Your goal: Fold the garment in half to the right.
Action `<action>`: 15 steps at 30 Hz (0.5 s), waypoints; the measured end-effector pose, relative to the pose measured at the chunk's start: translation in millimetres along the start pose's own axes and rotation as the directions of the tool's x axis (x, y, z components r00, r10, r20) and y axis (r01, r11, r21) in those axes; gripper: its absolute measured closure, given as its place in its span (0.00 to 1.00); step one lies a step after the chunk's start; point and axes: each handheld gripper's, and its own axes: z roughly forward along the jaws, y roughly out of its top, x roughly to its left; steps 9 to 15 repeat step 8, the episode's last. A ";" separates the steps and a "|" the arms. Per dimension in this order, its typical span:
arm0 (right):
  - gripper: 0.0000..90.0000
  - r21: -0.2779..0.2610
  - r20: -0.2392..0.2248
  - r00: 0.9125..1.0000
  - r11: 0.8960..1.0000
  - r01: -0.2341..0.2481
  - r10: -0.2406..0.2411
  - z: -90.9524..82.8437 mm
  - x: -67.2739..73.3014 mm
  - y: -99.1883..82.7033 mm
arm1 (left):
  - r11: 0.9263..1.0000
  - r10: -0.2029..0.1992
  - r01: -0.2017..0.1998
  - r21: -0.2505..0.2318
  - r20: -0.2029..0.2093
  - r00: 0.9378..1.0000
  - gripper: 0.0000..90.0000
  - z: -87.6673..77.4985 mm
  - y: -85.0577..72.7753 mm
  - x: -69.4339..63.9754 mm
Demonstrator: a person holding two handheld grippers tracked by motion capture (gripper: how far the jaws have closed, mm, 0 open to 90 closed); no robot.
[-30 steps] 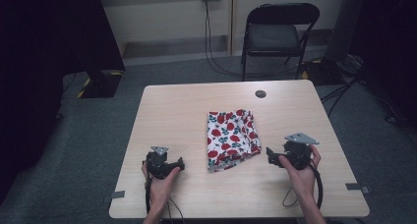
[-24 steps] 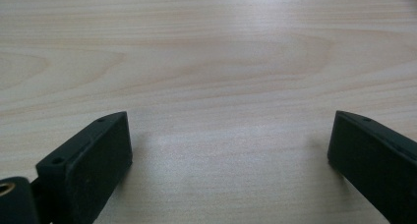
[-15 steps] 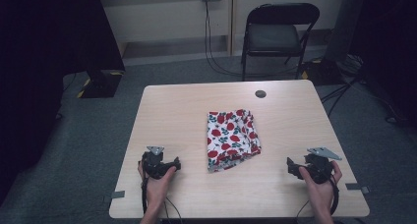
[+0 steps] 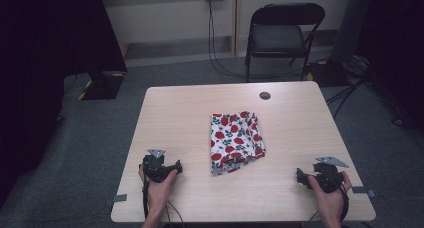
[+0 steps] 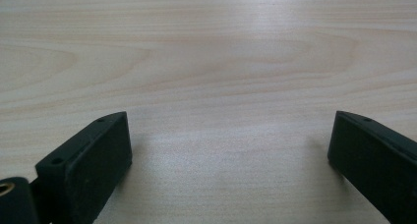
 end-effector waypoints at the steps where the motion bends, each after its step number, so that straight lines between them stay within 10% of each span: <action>1: 0.00 0.000 0.001 1.000 1.000 0.001 -0.001 0.5 0.0 0.2 | 1.000 0.000 0.000 0.000 0.000 1.000 0.03 0.0 0.0 0.0; 15: 0.00 -0.004 0.016 1.000 1.000 -0.006 0.006 1.7 1.2 -0.1 | 1.000 -0.003 0.003 0.001 -0.001 1.000 0.02 0.2 0.0 0.0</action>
